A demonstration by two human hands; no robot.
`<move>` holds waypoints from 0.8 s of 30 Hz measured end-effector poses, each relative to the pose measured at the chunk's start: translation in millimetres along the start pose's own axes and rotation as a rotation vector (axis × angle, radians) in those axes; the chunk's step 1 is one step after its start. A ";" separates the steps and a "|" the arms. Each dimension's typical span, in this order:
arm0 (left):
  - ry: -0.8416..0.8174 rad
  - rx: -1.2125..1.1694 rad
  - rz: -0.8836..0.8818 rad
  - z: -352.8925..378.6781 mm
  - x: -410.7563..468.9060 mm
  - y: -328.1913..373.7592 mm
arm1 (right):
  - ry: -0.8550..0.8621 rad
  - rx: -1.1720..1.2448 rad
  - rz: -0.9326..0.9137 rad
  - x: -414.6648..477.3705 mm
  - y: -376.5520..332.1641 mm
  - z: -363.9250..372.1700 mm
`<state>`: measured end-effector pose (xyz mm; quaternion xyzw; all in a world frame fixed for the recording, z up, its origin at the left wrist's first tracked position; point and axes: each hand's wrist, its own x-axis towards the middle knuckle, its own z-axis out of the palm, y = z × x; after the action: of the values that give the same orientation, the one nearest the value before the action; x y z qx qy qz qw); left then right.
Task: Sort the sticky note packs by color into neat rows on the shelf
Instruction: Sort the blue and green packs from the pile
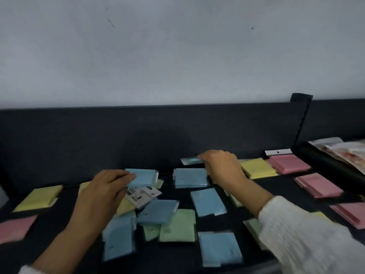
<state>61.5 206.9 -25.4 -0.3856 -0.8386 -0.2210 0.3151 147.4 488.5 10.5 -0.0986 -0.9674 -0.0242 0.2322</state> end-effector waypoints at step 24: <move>-0.278 0.115 0.190 87.2 27.6 141.3 | -0.400 0.339 -0.137 30.8 64.9 14.0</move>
<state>127.4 359.9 -49.4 -0.4713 -0.8451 -0.0865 0.2370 127.4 558.9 12.1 0.0044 -0.9886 0.1426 0.0475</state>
